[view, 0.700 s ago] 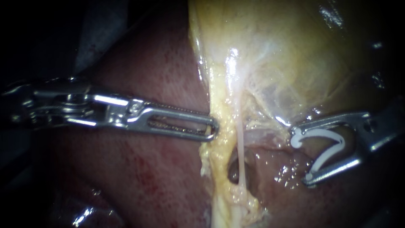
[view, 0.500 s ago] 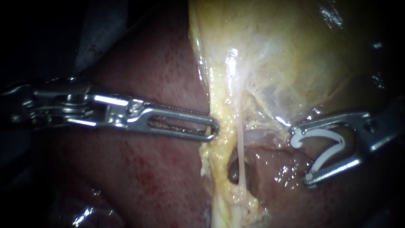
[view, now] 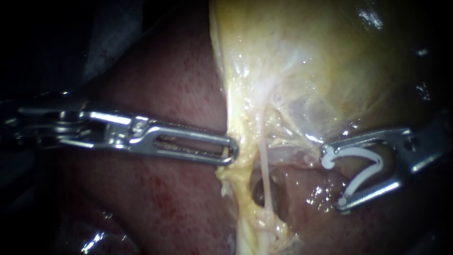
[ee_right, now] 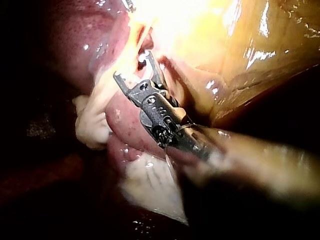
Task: Clipping first clip left tube
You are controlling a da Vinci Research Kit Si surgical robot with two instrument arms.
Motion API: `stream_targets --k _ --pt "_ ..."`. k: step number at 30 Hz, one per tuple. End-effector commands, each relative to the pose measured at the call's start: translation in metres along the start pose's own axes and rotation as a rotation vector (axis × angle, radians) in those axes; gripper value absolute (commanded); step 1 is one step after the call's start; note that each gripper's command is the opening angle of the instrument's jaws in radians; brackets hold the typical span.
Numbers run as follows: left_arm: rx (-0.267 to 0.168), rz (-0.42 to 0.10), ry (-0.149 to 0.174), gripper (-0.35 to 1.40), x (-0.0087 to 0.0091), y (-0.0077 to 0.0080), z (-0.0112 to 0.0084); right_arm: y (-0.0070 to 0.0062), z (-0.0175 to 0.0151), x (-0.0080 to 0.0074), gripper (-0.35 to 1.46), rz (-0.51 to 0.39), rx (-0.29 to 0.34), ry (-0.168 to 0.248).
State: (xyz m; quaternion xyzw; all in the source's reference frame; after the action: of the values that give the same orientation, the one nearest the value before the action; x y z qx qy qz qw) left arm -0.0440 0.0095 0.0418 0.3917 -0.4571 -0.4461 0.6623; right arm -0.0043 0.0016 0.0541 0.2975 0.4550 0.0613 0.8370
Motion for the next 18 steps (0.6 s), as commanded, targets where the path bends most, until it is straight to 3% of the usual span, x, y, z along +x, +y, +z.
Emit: stream_targets --k 1,8,18 --pt "-0.001 -0.003 -0.011 -0.35 -0.0002 -0.0004 -0.0006 0.0000 0.0000 0.0000 0.58 0.000 0.000 -0.001" --pt "0.006 -0.020 -0.051 -0.35 -0.0022 -0.0027 -0.0032 -0.0002 0.0004 0.0004 0.58 0.001 -0.001 -0.001" --pt "0.001 -0.017 -0.053 -0.35 -0.0016 -0.0024 -0.0027 -0.0003 0.0016 0.0012 0.59 0.004 -0.006 0.006"
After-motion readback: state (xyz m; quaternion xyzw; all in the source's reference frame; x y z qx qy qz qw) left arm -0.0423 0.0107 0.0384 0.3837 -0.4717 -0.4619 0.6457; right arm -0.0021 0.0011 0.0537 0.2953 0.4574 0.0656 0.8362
